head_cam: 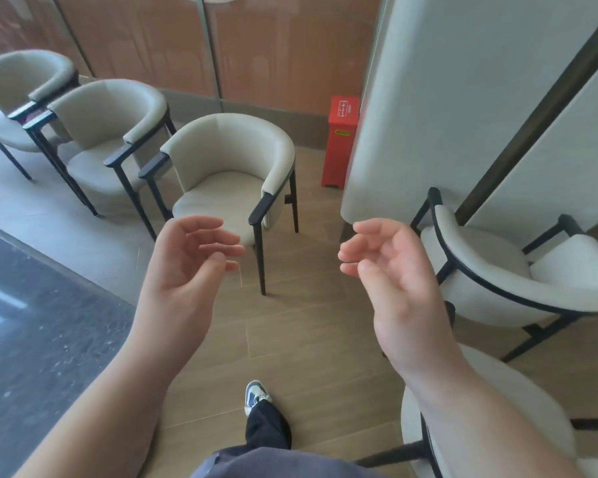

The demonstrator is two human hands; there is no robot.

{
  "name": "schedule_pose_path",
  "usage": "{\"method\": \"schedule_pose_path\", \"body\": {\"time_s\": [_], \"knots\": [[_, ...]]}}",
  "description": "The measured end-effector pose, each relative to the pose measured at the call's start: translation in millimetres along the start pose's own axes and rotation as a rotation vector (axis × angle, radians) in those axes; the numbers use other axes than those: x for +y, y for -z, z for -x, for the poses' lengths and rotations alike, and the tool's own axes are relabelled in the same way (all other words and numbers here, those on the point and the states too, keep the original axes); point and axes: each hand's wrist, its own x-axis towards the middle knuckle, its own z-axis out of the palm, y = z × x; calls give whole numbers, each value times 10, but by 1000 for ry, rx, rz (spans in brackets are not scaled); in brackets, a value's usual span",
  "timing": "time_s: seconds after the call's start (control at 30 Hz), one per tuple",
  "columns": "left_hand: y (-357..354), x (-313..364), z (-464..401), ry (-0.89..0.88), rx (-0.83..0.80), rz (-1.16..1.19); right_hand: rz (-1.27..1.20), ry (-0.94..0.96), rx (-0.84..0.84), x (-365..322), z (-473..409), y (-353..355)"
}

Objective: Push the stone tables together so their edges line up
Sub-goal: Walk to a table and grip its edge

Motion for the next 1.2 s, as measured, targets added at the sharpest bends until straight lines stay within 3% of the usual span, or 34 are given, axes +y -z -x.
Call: {"method": "schedule_pose_path", "body": {"time_s": [0.3, 0.63, 1.0, 1.2], "knots": [[544, -485, -1639, 38, 148, -3, 25, 11, -158, 311, -1834, -924], [980, -792, -2475, 78, 353, -91, -52, -49, -389, 847, -3103, -1745], [672, -1198, -3816, 101, 693, -155, -167, -77, -730, 1402, -5001, -2326], [831, -1242, -3964, 114, 911, -197, -226, -151, -954, 1565, -5502, -2974]]}}
